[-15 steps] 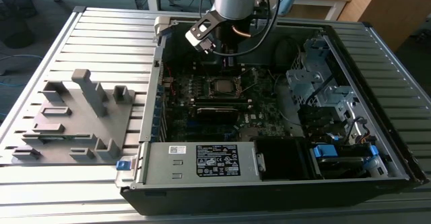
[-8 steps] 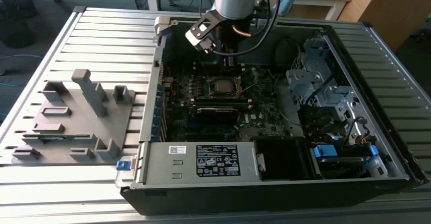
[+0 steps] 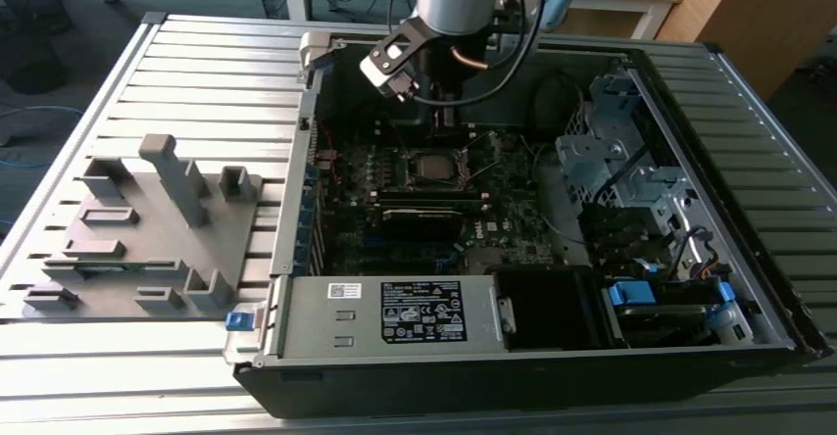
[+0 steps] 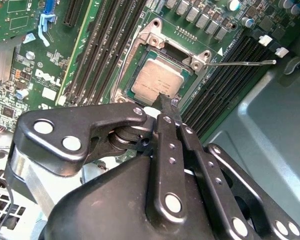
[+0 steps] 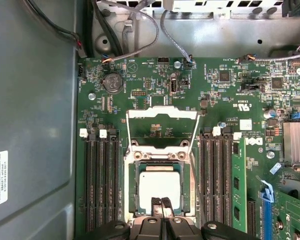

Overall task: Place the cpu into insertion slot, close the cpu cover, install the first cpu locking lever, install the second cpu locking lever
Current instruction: 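Close the cpu cover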

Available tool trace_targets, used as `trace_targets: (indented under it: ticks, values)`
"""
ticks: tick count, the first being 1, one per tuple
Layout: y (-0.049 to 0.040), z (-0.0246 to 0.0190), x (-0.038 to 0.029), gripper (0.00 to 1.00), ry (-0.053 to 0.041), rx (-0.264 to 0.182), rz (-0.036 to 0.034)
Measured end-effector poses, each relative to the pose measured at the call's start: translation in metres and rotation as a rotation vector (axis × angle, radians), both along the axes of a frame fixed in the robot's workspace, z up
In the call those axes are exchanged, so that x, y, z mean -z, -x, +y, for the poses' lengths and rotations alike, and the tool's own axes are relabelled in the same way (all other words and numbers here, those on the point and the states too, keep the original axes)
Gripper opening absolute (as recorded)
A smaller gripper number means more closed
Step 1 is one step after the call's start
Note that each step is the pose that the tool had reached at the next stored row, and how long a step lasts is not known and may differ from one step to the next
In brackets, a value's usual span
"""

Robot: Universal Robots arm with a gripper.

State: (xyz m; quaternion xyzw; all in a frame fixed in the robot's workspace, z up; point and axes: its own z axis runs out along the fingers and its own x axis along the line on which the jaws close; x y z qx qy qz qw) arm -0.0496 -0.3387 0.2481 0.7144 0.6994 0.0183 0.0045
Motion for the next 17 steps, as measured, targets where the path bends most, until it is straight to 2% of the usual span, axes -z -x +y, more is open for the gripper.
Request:
trace_targets:
  ticks: [17]
  values:
    - [0.0, 0.0, -0.0128, 0.1, -0.0001, 0.0, -0.0001]
